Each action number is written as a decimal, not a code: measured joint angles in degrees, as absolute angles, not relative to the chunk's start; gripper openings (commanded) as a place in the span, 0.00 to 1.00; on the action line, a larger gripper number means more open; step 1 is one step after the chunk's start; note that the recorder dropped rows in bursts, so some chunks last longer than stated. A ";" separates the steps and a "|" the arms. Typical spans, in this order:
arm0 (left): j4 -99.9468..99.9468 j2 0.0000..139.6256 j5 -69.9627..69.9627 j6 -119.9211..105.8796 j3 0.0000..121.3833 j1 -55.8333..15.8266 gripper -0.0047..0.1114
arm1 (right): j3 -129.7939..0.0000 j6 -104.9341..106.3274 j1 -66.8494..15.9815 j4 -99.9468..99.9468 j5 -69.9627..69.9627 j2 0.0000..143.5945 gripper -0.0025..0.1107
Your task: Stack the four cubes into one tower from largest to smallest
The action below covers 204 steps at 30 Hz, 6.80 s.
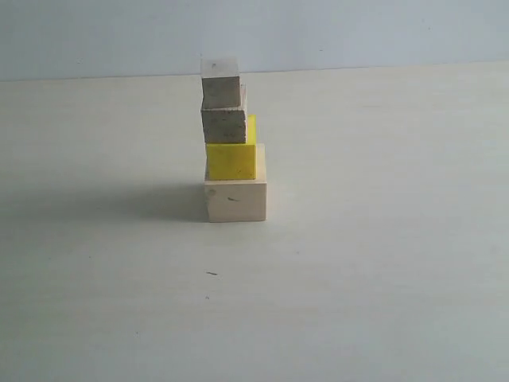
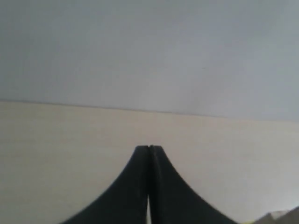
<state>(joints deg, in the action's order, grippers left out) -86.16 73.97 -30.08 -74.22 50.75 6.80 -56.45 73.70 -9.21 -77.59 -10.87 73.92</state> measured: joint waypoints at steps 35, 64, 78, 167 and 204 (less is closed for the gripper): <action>-92.11 22.78 -2.60 -86.70 32.82 6.89 0.04 | -43.64 94.11 -9.21 -78.24 3.75 13.45 0.02; -92.11 20.33 -2.61 -86.57 28.67 6.89 0.04 | -37.66 94.25 -9.21 -88.10 5.88 0.19 0.02; -92.11 20.00 -2.61 -86.57 28.67 6.89 0.04 | -37.66 94.25 -9.21 -88.10 5.88 0.19 0.02; -10.69 0.26 -21.14 -11.95 0.20 9.42 0.04 | -37.66 94.25 -9.21 -88.10 5.88 0.19 0.02; -10.57 0.26 -21.02 -11.95 0.20 9.42 0.04 | -37.66 83.50 -9.21 -73.79 5.75 0.19 0.02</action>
